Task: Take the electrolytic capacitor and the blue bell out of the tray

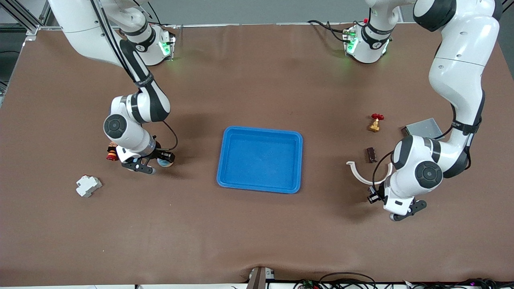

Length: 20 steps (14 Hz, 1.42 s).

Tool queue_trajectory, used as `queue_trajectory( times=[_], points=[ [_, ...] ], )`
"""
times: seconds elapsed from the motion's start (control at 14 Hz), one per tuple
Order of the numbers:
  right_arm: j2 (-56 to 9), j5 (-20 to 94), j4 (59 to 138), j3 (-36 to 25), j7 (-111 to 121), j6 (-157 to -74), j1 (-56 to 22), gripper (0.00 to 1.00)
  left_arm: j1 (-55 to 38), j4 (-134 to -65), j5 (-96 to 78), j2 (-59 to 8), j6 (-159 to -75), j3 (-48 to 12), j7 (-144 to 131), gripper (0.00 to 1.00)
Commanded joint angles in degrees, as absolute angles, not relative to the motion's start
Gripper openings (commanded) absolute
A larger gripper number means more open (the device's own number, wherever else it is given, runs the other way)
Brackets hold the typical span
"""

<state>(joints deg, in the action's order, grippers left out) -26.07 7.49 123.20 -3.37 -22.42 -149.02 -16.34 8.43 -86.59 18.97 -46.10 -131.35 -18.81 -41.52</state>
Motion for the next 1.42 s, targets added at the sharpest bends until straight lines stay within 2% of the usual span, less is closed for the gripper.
queue_trajectory(
  times=[0.0, 0.14, 0.21, 0.28, 0.5, 0.57, 0.78, 0.93, 1.0, 1.07, 1.14, 1.21, 1.28, 1.35],
  points=[
    [-27.42, 6.15, 122.35, -3.16, -23.47, -150.21, -16.17, 0.00, 7.47, -84.81, 20.21, -47.20, -132.27, -18.11, -40.87, 0.00],
    [-27.51, 6.15, 122.17, -3.25, -23.38, -150.21, -16.00, 0.00, 7.56, -84.55, 20.21, -47.63, -132.63, -18.02, -40.87, 0.00],
    [-27.51, 6.15, 122.08, -3.16, -23.38, -150.12, -15.56, 0.22, 7.56, -84.46, 20.21, -47.72, -132.97, -17.76, -40.87, 0.00],
    [-27.42, 6.15, 121.99, -3.34, -23.29, -150.12, -15.38, 0.99, 7.56, -84.46, 20.21, -47.81, -133.41, -17.58, -40.87, 0.00],
    [-26.38, 6.07, 121.03, -4.13, -22.68, -147.50, -15.73, 1.00, 7.56, -83.76, 20.21, -48.43, -133.77, -17.40, -40.87, 0.00],
    [-24.89, 6.06, 119.11, -4.13, -22.68, -142.96, -15.73, 1.00, 7.47, -83.76, 20.21, -48.43, -133.77, -17.40, -40.87, 0.00],
    [-22.59, 6.06, 106.30, -6.41, -23.38, -118.98, -15.64, 1.00, 7.56, -83.85, 20.13, -48.78, -134.73, -17.40, -41.04, 0.00],
    [-21.19, 6.06, 100.83, -7.99, -23.38, -111.04, -15.64, 1.00, 7.56, -83.85, 20.13, -48.96, -134.82, -17.40, -41.66, 0.00],
    [-19.27, 6.06, 100.11, -9.22, -23.29, -109.70, -15.64, 1.00, 7.56, -83.85, 20.13, -48.96, -135.00, -17.40, -41.66, 0.06],
    [-16.99, 5.80, 100.11, -10.45, -22.51, -109.51, -15.56, 1.00, 7.56, -83.85, 20.13, -48.96, -135.00, -17.40, -41.57, 0.26],
    [-14.79, 4.84, 100.11, -12.20, -20.32, -109.25, -15.47, 1.00, 7.47, -83.85, 20.13, -48.96, -135.09, -17.40, -41.49, 0.55],
    [-13.11, 4.22, 99.93, -13.96, -17.43, -107.94, -15.56, 1.00, 7.47, -83.85, 20.13, -48.96, -135.09, -17.40, -41.48, 0.72],
    [-11.44, 4.22, 99.50, -16.15, -15.84, -106.80, -15.56, 1.00, 7.56, -83.85, 20.13, -48.96, -135.00, -17.40, -41.31, 0.99],
    [-10.90, 4.13, 97.93, -18.96, -14.52, -105.74, -15.56, 1.00, 7.47, -83.85, 20.13, -48.96, -135.00, -17.40, -41.31, 1.00]
  ],
)
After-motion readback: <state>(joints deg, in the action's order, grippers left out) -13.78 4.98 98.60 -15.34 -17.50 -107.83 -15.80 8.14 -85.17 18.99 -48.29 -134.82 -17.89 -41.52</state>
